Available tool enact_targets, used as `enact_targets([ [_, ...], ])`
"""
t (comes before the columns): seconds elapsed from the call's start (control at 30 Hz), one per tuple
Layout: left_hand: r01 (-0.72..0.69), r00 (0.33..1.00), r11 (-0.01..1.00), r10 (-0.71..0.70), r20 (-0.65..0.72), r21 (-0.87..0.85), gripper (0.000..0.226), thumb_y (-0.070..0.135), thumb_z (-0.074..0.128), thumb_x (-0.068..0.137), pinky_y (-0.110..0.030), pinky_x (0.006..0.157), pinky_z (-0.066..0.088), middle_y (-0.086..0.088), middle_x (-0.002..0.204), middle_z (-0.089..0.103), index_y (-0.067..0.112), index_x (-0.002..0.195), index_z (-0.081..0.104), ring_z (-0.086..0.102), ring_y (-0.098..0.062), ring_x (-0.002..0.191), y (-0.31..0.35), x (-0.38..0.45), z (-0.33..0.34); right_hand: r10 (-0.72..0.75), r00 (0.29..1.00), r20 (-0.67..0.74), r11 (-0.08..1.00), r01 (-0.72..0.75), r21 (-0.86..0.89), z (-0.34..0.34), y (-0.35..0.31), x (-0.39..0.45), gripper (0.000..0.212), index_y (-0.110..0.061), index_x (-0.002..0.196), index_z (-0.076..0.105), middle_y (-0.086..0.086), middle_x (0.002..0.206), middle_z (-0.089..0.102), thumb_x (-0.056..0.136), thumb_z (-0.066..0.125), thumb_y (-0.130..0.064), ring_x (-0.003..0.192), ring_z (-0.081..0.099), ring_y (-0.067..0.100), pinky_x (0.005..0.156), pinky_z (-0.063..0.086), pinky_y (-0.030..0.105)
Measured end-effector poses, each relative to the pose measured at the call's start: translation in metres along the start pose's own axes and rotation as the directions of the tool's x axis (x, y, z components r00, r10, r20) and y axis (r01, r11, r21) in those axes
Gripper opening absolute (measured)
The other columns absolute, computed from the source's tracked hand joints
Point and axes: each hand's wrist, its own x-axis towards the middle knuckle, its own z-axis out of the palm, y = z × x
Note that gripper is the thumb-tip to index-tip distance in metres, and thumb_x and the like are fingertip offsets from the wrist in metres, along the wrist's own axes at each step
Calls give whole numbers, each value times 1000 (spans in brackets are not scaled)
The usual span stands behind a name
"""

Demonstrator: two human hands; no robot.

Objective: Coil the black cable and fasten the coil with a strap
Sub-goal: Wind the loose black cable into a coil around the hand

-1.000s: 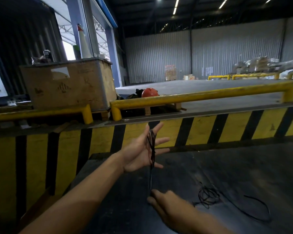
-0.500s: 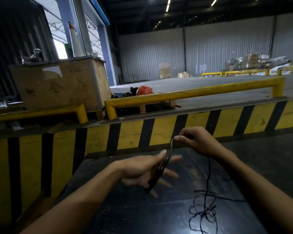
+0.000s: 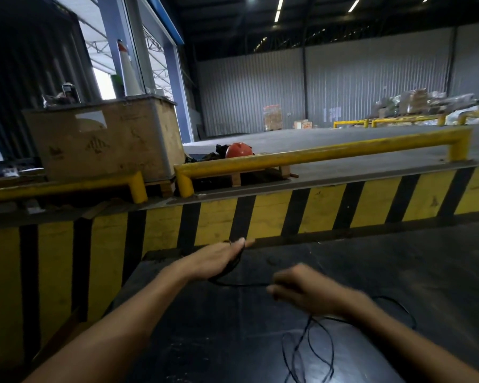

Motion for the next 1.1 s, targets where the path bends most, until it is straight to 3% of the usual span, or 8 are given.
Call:
enact_targets([
  [0.1,123,978,983,-143,153,137,35,66,20,87,-36,97,33,-2,135,53,62,96,54,46,-22,125,-7,-9,9,21,987,-159,1000,-23,-10,-58,15,0,12,-40,78,58,-11,74,60,89,53,-37,69,59,-3,56,47,15],
  [0.2,93,959,987,-125,256,135,54,74,18,78,-44,105,31,-5,136,52,56,119,49,47,-20,124,1,-14,15,62,954,-292,997,-71,-19,-85,30,5,5,-32,81,65,-10,75,64,85,62,-33,72,61,-4,58,47,18],
  [0.37,128,799,852,214,562,-507,45,60,24,90,-54,101,40,-5,147,41,52,132,39,42,-30,132,35,-20,26,148,876,-459,984,-82,160,-68,41,11,31,-22,83,67,-1,74,65,82,52,-48,67,61,1,57,51,29],
  [0.47,43,812,499,488,321,-866,48,59,32,88,-57,95,44,-5,140,50,45,132,46,45,-31,130,63,-15,15,187,923,-337,921,-45,387,-17,36,12,29,-26,95,68,-1,95,71,97,40,-33,88,66,7,78,57,36],
  [0.57,-121,902,370,428,53,-921,43,58,26,90,-59,93,42,-2,147,38,50,126,49,45,-25,128,77,-1,4,151,955,-256,957,-76,279,44,21,10,33,-33,73,59,-11,65,60,98,38,-37,66,59,-1,63,48,27],
  [0.77,-211,968,948,167,-189,-239,49,49,16,97,-41,109,19,-7,156,24,37,143,30,21,-27,142,38,28,6,64,996,65,998,-65,24,62,11,-1,36,-22,74,46,10,77,60,94,35,-50,73,57,26,63,40,37],
  [0.97,148,972,956,-188,140,253,61,60,27,92,-40,102,35,-10,135,54,18,125,56,49,-25,123,4,18,17,157,977,-143,988,-155,19,-42,34,-15,20,-31,71,56,-4,68,57,90,53,-36,60,56,-1,55,43,19],
  [1.1,93,855,992,-124,503,87,50,61,21,92,-49,110,27,1,148,38,47,136,38,38,-24,133,24,3,33,143,869,-474,989,-147,29,-72,45,-16,16,-33,68,58,-6,61,58,83,60,-37,59,58,-5,45,43,13],
])
